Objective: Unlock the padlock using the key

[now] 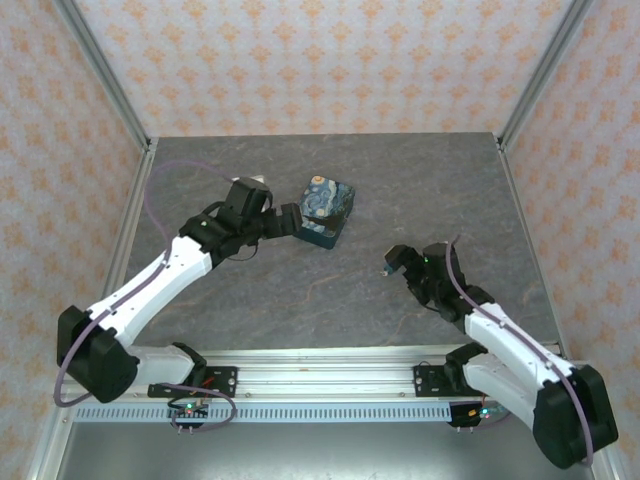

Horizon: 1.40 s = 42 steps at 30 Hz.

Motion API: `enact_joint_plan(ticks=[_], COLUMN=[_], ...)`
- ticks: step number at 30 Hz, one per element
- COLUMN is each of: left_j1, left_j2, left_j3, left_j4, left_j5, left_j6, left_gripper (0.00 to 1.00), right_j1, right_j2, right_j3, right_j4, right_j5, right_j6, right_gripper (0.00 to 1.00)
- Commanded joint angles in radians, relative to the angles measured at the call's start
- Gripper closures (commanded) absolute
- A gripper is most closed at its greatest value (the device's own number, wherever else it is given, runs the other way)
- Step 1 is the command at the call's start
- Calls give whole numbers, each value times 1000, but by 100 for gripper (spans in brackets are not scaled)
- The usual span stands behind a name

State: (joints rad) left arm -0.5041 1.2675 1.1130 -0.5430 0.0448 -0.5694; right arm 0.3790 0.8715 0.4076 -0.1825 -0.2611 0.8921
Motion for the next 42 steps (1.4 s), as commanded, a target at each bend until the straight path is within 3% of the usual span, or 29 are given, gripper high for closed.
enact_joint_plan(ticks=[1, 5, 11, 13, 17, 20, 21, 26, 35, 38, 42], left_j1=[10, 20, 34, 67, 162, 220, 246, 329, 355, 373, 398], left_j2=[-55, -137, -277, -316, -367, -360, -349, -219, 29, 78, 149], left_j3=[-8, -44, -213, -274, -404, -506, -531, -613, -711, -748, -749], left_j4=[-89, -71, 176, 259, 441, 616, 664, 835, 1140, 1275, 1339], left_j5=[-169, -379, -748, -779, -735, -716, -661, -593, -572, -524, -442], left_j6=[51, 117, 190, 210, 277, 361, 403, 429, 491, 523, 528], left_gripper=[0, 0, 0, 0, 0, 0, 0, 0, 0, 0, 0], right_j1=[-1, -2, -6, -12, -54, -130, -144, -185, -189, -189, -197], right_j2=[-35, -6, 130, 170, 236, 277, 283, 357, 539, 550, 608], right_j3=[126, 260, 484, 511, 498, 449, 408, 245, 44, -10, -85], right_j4=[-203, -278, -323, -265, -90, 39, 119, 403, 813, 951, 1146], right_j5=[114, 236, 499, 593, 750, 776, 790, 836, 780, 692, 635], right_j6=[-95, -175, -335, -425, -625, -688, -717, -808, -923, -986, -1012], right_gripper=[1, 1, 1, 1, 1, 1, 1, 1, 1, 1, 1])
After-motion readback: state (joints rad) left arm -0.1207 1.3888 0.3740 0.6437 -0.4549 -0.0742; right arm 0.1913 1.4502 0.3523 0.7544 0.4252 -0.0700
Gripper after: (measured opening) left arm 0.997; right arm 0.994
